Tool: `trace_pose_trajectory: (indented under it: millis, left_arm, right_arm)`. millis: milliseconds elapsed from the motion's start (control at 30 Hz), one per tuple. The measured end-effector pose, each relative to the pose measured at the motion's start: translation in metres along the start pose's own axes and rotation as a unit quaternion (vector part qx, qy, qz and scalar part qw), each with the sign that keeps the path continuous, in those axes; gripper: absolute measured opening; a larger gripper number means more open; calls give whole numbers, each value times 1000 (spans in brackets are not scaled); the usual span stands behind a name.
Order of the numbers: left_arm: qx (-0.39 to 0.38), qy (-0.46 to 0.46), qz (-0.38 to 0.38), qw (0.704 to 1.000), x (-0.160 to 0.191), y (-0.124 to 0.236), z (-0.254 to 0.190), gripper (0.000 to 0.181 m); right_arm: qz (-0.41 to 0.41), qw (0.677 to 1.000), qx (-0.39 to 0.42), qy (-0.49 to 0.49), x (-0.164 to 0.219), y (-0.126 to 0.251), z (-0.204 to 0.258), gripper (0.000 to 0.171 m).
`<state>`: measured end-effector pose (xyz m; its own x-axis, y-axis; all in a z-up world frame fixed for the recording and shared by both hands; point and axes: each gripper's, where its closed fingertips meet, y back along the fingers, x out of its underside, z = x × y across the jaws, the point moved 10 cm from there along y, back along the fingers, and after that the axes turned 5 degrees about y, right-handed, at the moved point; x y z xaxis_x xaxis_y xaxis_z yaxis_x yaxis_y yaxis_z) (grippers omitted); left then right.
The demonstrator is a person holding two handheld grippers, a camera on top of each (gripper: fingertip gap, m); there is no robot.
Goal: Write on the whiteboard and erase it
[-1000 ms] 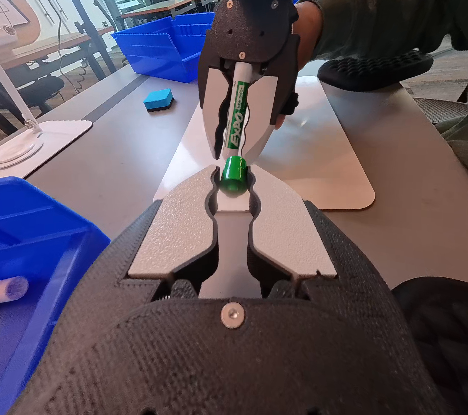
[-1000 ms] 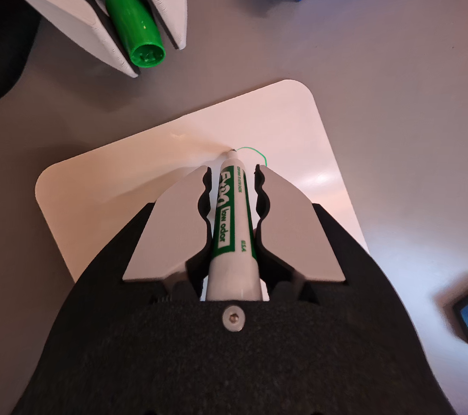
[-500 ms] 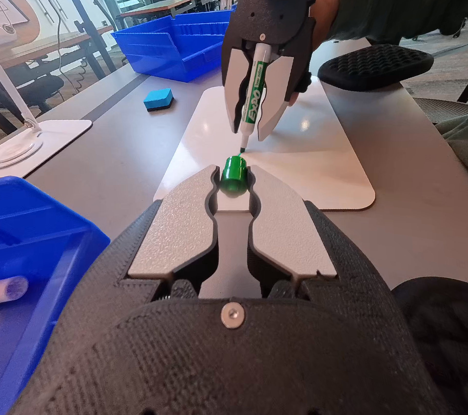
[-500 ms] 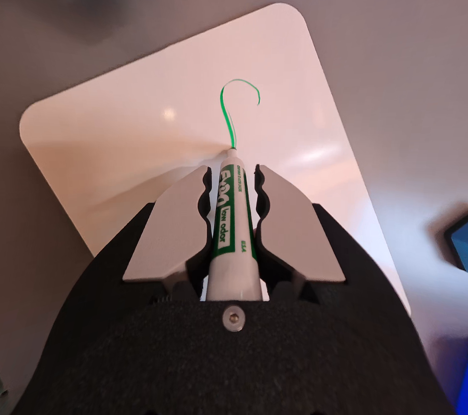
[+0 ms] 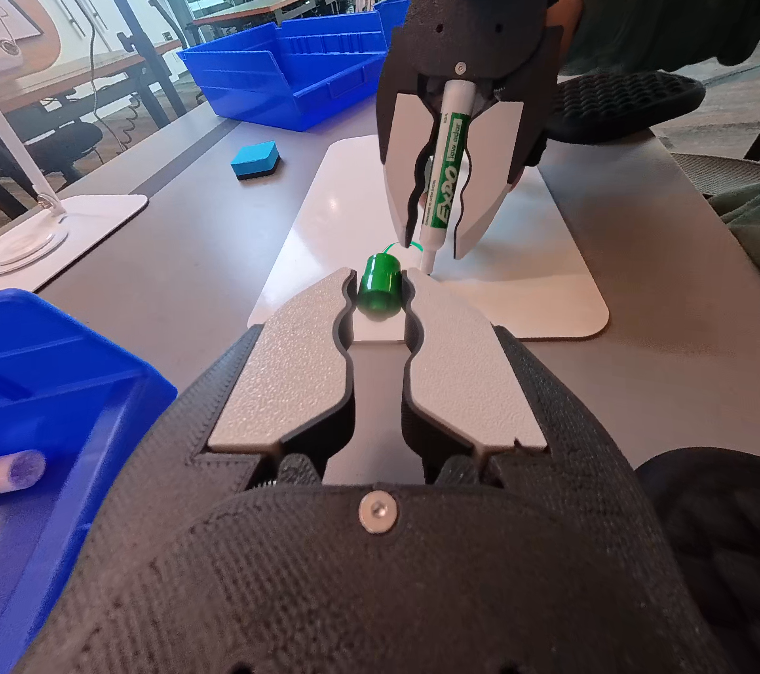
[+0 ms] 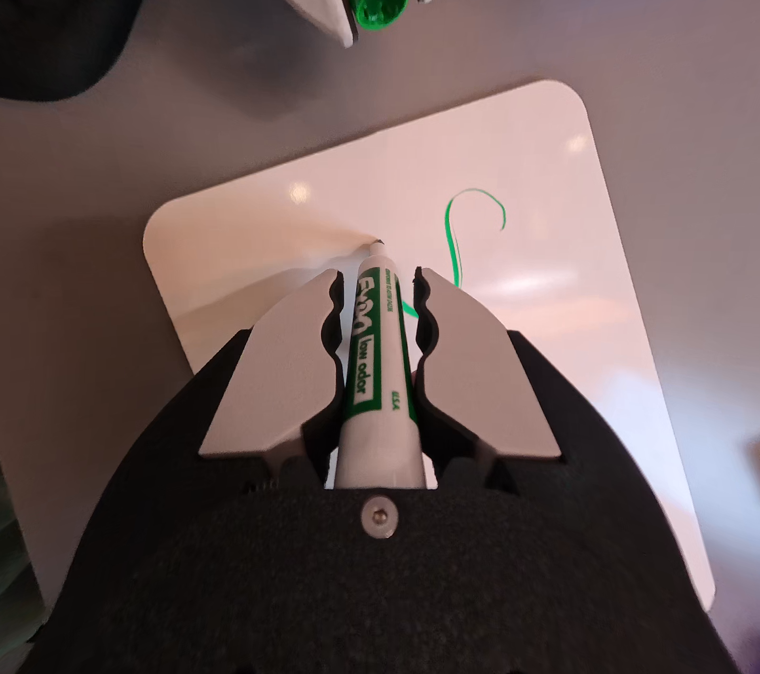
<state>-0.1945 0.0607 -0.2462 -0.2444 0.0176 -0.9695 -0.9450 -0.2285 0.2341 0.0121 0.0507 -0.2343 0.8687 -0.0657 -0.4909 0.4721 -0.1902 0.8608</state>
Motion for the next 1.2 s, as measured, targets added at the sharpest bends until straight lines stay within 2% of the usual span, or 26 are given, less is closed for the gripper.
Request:
trace_pose_trajectory:
  millis: [133, 300, 500, 1200]
  left_arm:
    - [-1, -2, -1, 1000, -1, 0, 0, 20]
    - [0, 0, 0, 1000, 0, 0, 0, 20]
    - [-1, 0, 0, 1000, 0, 0, 0, 20]
    - [1, -4, 3, 1000, 0, -1, -1, 20]
  right_arm:
    - [-36, 999, 0, -22, -1, 10, -12, 33]
    - [-58, 995, 37, -66, 18, 36, -34, 33]
    - [-67, 994, 41, -78, 38, 35, -44, 34]
    - [54, 998, 44, -1, 29, 10, -72, 33]
